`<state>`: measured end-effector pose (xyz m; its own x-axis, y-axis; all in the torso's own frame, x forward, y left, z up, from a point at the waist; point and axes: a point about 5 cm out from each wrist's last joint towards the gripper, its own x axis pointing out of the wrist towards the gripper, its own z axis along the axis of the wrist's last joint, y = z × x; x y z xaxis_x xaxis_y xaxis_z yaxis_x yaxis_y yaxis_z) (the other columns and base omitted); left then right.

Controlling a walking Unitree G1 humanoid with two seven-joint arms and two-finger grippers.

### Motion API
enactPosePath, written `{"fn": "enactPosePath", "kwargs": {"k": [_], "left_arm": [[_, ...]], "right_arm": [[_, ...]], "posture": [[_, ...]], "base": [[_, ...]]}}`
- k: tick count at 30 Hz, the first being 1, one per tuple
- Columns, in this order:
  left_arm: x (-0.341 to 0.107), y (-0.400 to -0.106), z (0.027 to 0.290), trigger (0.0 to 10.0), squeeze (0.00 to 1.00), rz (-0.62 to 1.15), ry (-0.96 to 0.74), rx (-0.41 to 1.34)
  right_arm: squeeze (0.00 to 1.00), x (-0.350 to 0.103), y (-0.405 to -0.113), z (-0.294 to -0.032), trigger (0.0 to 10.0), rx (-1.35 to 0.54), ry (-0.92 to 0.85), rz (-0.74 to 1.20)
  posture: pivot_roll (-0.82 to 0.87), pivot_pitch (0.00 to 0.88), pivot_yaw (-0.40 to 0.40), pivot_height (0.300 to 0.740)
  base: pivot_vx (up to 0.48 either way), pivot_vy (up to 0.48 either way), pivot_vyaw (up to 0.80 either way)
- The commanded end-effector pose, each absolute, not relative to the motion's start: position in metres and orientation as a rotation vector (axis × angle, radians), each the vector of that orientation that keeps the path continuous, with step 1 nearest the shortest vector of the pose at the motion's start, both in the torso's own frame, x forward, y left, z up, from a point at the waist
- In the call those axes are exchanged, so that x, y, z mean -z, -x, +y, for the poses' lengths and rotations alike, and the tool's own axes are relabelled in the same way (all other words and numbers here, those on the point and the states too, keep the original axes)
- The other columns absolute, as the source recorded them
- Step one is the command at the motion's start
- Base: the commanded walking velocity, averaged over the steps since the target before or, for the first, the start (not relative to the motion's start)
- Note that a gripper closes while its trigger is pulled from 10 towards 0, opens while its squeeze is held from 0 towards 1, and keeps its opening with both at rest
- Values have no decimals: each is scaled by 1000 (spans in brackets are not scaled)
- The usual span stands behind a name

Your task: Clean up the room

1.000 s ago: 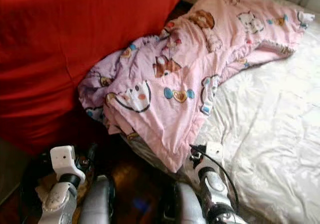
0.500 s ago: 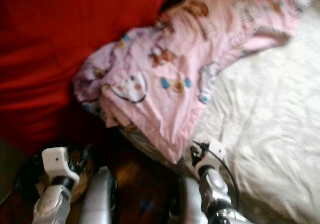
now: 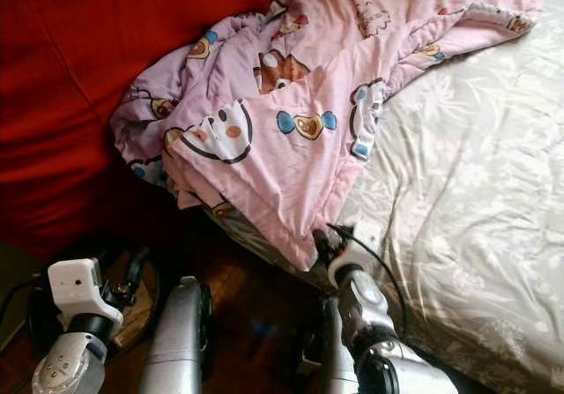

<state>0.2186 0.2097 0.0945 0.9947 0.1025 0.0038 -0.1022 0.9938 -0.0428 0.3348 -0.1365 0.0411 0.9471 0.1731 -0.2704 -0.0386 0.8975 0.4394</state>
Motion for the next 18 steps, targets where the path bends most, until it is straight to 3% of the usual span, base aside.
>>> {"fn": "enactPosePath", "kwargs": {"k": [1, 3, 4, 5, 18], "left_arm": [[-90, -211, 211, 10000, 0, 29, 47, -117], [-91, -206, 209, 10000, 0, 36, 50, -121], [-91, -204, 209, 10000, 0, 41, 51, -121], [-90, -202, 209, 10000, 0, 47, 52, -122], [-97, -183, 209, 10000, 0, 73, 48, -151]], "right_arm": [[1000, -30, -326, -133, 10000, -130, -452, 357], [1000, -29, -326, -133, 10000, -136, -432, 366], [349, -28, -325, -133, 10000, -131, -419, 377], [0, -27, -325, -134, 10000, -122, -407, 385], [0, -34, -332, -131, 10000, -108, -382, 386]], "posture": [[312, 463, -18, 610], [314, 476, -20, 610], [314, 476, -20, 610], [315, 481, -20, 610], [348, 537, -23, 610]], "base": [[0, 0, 0], [0, 0, 0], [0, 0, 0], [0, 0, 0], [0, 0, 0]]}}
